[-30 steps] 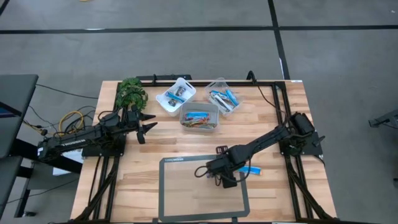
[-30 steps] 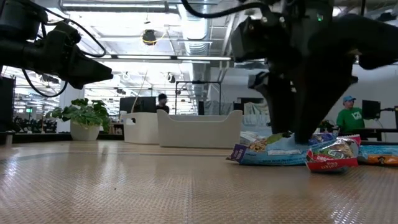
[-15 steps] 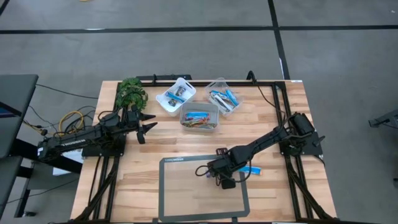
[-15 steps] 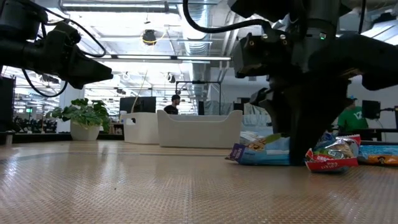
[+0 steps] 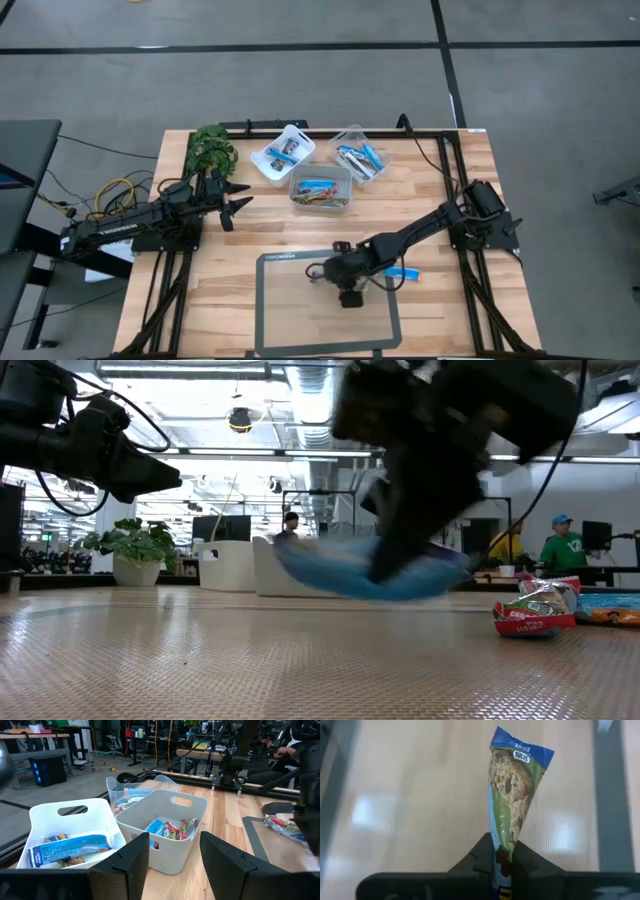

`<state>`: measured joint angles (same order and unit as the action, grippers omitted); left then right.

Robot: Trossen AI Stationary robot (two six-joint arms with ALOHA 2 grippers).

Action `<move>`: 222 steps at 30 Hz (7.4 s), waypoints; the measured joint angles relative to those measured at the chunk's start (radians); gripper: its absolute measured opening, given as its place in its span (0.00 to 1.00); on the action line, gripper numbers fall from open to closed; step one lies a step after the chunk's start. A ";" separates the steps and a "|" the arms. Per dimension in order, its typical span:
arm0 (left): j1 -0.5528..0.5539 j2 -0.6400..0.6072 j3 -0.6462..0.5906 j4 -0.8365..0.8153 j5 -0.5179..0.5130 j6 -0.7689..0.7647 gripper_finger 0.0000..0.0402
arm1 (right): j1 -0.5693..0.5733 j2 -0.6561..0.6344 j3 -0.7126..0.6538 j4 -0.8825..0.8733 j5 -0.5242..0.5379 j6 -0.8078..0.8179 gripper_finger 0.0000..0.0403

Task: Pick and place Granola Bars by type
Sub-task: Put the blue granola bar into the white bin, then put the red granola bar into the gray bin

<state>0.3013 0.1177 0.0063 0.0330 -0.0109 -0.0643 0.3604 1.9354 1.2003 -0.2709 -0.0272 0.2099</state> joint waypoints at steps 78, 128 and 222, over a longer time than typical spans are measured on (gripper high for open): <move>0.000 0.000 0.000 0.000 0.002 0.000 0.42 | -0.708 0.365 0.820 -0.102 0.239 -1.033 0.11; 0.000 0.000 0.000 0.000 0.000 0.000 0.42 | -0.426 -0.014 0.312 -0.009 -0.025 -0.340 0.44; 0.000 0.000 0.000 0.000 0.000 0.000 0.42 | -0.106 -0.245 -0.347 0.792 0.303 -0.489 0.02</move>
<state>0.3012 0.1177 0.0067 0.0330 -0.0109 -0.0643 0.2542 1.6905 0.8535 0.5213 0.2756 -0.2790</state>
